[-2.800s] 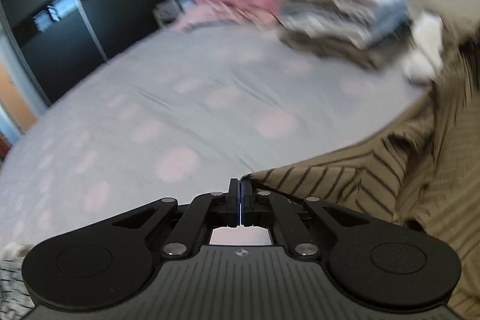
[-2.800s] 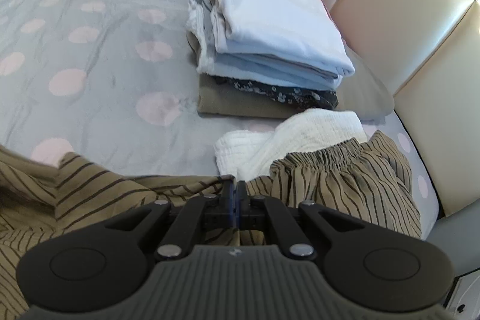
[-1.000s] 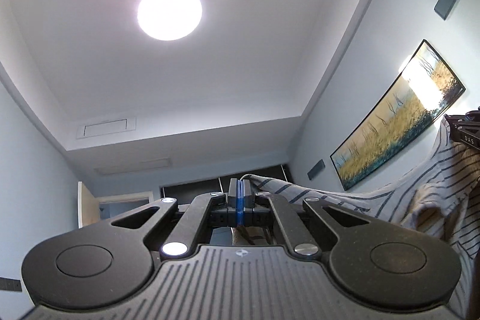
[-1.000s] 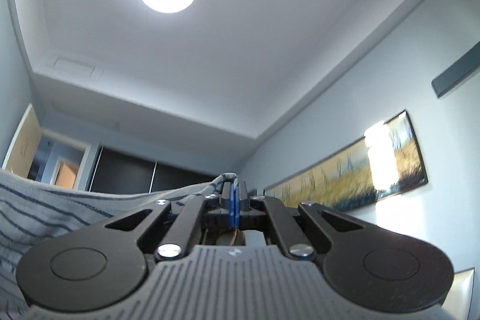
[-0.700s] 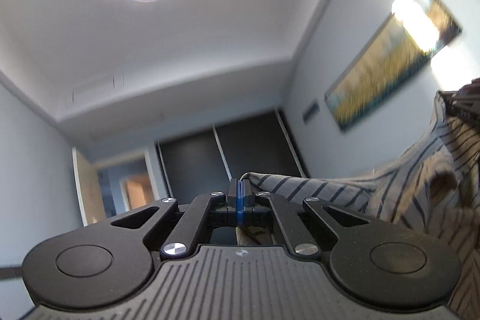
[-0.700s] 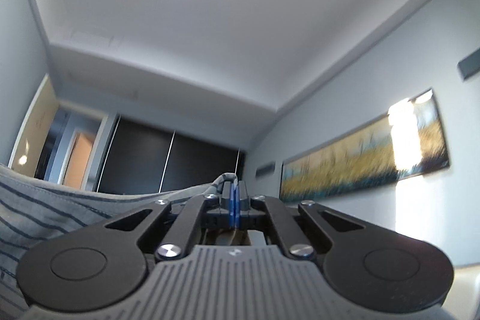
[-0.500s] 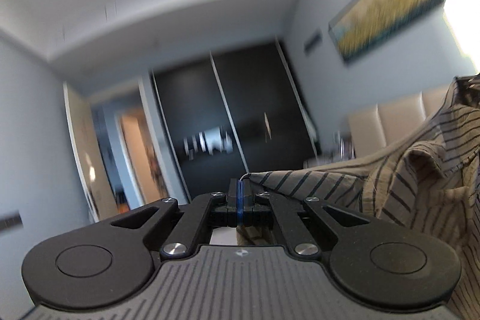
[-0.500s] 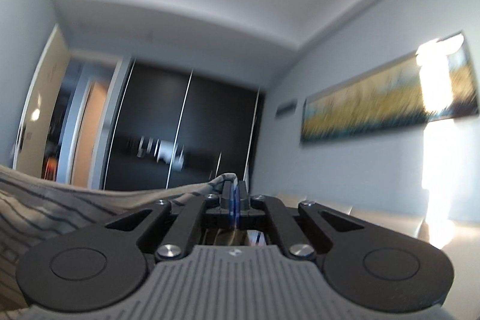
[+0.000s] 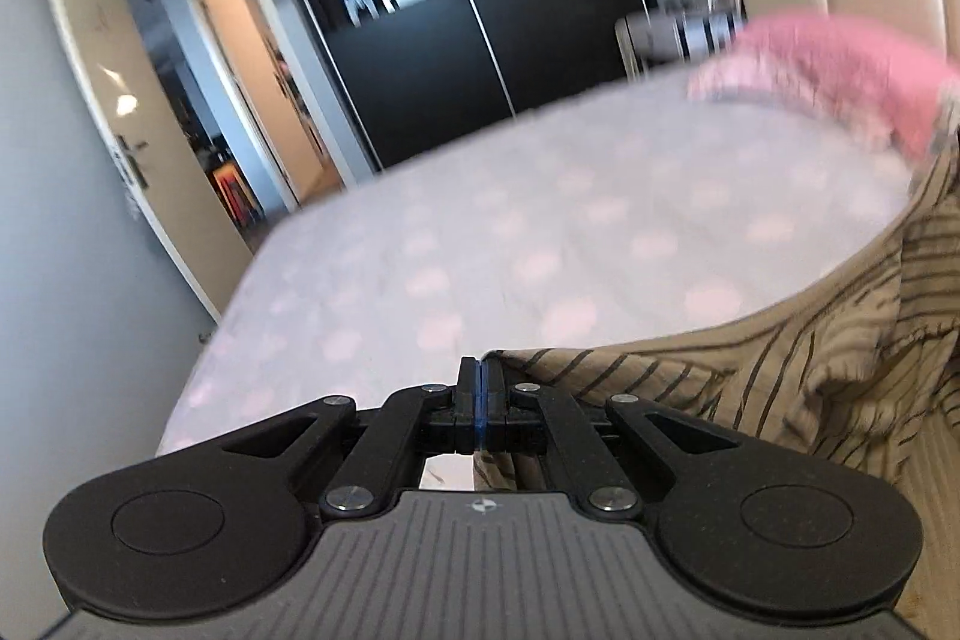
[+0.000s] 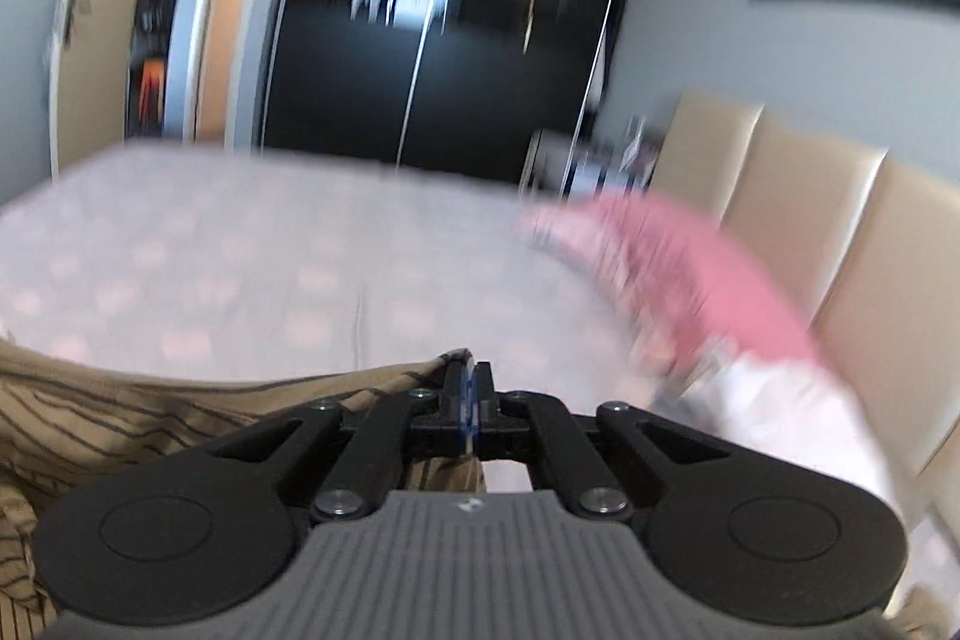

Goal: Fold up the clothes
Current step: 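Lower the held striped shirt onto the bed with both grippers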

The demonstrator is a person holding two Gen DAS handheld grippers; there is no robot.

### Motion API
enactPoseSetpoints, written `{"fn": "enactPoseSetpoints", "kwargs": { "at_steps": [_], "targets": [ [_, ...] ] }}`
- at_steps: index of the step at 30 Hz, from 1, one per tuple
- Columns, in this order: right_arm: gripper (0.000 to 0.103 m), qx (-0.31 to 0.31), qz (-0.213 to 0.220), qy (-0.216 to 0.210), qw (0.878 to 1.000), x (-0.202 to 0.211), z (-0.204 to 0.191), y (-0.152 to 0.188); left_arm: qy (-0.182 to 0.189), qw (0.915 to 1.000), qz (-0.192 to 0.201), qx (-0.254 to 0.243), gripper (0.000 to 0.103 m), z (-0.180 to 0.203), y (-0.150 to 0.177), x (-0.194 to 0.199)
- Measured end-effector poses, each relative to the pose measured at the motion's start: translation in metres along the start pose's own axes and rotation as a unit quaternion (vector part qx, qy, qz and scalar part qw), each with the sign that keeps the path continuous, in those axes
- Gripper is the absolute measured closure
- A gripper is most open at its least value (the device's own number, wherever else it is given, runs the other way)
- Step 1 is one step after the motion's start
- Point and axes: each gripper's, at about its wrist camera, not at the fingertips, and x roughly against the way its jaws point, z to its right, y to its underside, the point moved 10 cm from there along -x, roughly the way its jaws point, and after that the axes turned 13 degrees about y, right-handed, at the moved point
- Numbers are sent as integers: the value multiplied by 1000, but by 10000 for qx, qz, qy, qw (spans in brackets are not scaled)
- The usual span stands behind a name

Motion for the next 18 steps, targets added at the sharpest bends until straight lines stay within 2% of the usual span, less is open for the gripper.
{"fn": "enactPoseSetpoints", "kwargs": {
  "at_steps": [2,8,14,16,18],
  "targets": [
    [102,116,-258,-26,9996,-33,-20,23,-5,9996,-288,-57,103,1,20,-38],
    [102,473,-992,-116,9939,-125,-74,90,102,9962,-868,-28,103,2,77,-94],
    [98,783,-1372,-399,9866,-152,-104,129,228,9928,-1163,177,100,7,101,-122],
    [89,805,-1412,-441,9857,-154,-102,127,235,9928,-1164,178,85,7,98,-122],
    [84,793,-1382,-457,9862,-147,-93,121,248,9939,-1056,183,81,6,92,-112]
  ]
}}
